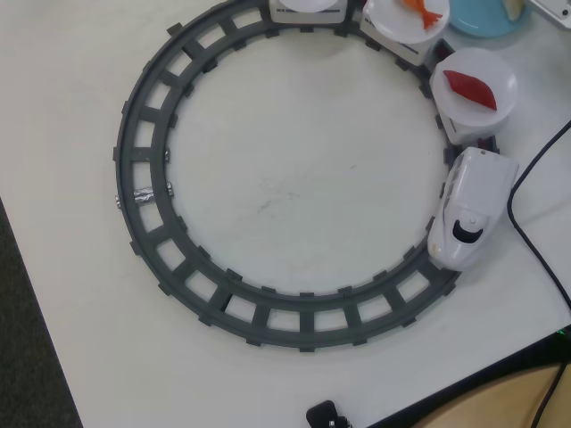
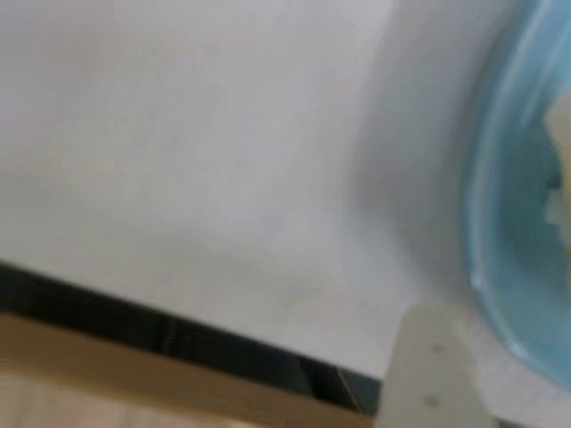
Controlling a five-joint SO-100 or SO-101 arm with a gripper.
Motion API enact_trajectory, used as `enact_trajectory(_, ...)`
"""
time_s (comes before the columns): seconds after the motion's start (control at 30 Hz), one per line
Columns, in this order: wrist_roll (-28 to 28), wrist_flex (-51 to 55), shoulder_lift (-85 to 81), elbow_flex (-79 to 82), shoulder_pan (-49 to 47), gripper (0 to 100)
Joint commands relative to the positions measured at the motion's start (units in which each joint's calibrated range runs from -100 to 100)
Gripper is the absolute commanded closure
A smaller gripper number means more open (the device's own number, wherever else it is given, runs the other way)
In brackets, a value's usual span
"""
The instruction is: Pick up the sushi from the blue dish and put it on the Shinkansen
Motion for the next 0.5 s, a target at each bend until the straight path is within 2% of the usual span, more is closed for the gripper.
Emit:
enact_trajectory(0.0,0.55,0.75,-6.12,-2.48,0.32,68)
enact_trajectory(0.27,11.83,0.32,-4.29,-2.3,-0.38,68)
enact_trajectory(0.47,16.13,0.15,-2.03,-2.39,-2.14,68)
